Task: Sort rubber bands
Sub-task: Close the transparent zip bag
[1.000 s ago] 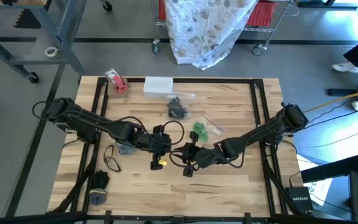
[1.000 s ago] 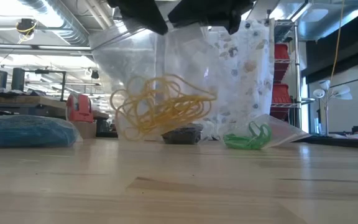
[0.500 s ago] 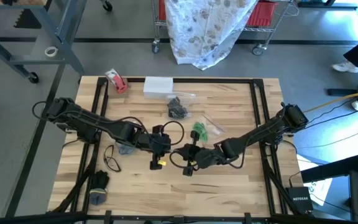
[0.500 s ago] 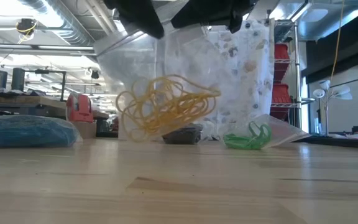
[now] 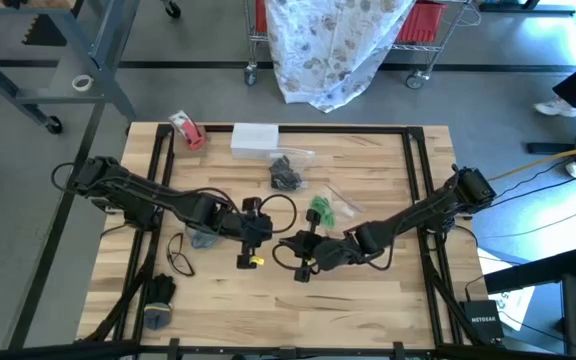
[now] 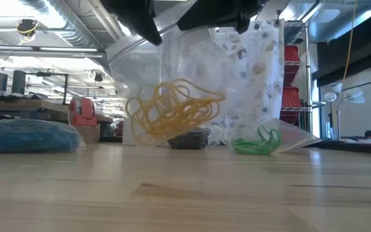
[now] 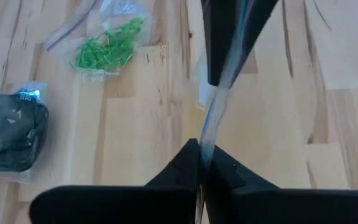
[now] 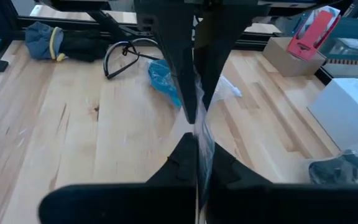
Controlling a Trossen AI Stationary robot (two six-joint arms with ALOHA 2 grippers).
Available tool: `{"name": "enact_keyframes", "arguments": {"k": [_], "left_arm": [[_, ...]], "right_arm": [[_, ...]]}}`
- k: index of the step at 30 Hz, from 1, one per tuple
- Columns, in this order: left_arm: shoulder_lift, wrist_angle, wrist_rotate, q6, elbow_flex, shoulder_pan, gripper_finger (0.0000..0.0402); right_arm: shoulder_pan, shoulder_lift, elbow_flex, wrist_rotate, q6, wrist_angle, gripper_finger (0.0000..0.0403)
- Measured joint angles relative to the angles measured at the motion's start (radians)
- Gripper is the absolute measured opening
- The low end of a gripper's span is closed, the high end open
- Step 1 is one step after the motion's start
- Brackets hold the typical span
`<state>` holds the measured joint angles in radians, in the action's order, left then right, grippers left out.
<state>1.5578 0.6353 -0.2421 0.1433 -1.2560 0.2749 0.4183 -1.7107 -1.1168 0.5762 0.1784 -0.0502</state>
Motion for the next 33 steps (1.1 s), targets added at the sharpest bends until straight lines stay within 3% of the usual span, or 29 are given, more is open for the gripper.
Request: {"name": "enact_keyframes", "arguments": {"k": [10,21,33], "left_arm": [[0.0,0.02,0.0,0.0,-0.001,-0.003,0.0008],[-0.002,0.116,0.013,-0.042,-0.001,-0.009,0.008],[-0.03,0.138,0.047,-0.076,-0.001,-0.034,0.0083]], "right_arm": [[-0.001,-0.002,0.0,0.0,-0.002,0.0,0.0],[0.001,-0.001,0.0,-0.011,-0.002,0.017,0.0],[0.001,-0.001,0.0,-0.012,-0.002,0.026,0.0]]}}
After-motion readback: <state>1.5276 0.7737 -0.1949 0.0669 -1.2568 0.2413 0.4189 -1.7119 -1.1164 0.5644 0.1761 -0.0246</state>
